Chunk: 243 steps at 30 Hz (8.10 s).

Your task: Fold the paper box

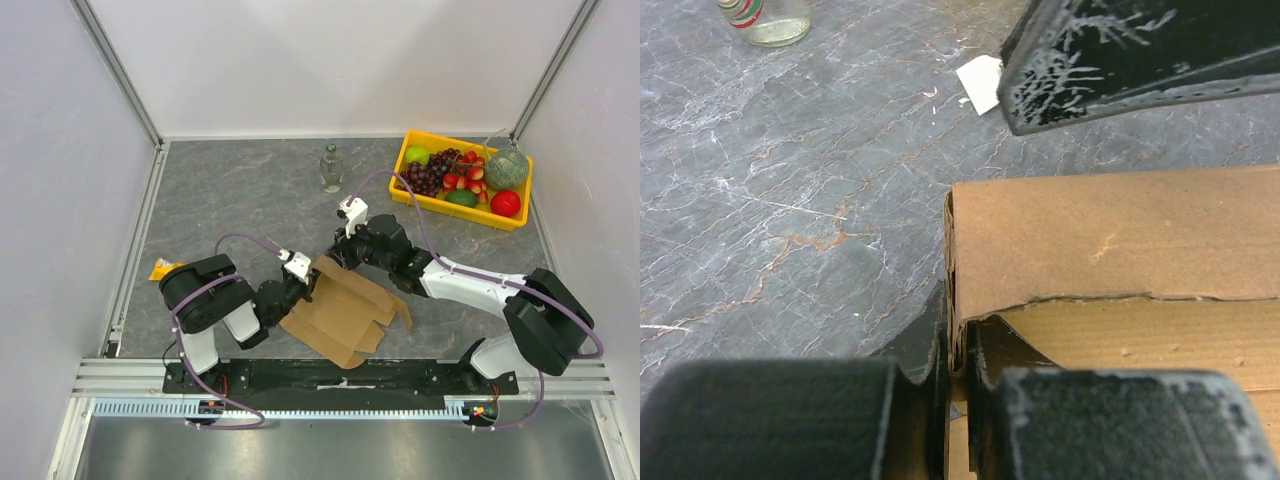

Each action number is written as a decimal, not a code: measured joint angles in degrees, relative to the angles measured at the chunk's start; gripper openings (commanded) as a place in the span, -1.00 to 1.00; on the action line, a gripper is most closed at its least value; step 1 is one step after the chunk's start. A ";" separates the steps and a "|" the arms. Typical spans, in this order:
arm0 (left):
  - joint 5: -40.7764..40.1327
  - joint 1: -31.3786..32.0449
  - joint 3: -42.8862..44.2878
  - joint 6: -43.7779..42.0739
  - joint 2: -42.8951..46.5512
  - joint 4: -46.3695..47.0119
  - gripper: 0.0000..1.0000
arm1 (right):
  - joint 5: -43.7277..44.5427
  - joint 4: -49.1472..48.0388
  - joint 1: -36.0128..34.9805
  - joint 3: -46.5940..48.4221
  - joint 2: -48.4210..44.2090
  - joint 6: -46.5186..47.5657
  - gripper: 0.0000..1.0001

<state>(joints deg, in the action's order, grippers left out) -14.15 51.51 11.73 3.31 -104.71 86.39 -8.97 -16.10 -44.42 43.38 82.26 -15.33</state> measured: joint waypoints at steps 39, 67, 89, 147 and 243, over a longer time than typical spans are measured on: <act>-5.55 2.10 -0.79 -2.05 -2.97 -3.56 0.07 | -2.23 -8.37 -3.39 -2.73 5.07 -2.03 -0.48; -2.82 3.45 -6.64 0.20 3.91 -6.43 0.74 | -1.44 -7.32 -3.48 -3.48 1.49 -1.38 -0.38; 0.76 4.24 -8.17 1.53 9.16 -10.34 0.93 | -2.08 -3.23 -3.48 -4.57 -4.00 -0.92 -0.41; 1.40 4.24 -8.61 7.65 69.85 -53.59 0.71 | -2.89 -3.13 -8.55 -10.27 -5.62 -0.85 -0.71; -12.76 4.24 7.91 10.56 80.83 -77.18 0.85 | 46.31 -4.20 -38.97 -19.32 2.36 -14.16 0.09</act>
<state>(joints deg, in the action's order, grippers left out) -26.92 55.75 19.64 13.87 -23.88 9.21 37.34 -20.29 -83.40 24.05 84.62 -29.50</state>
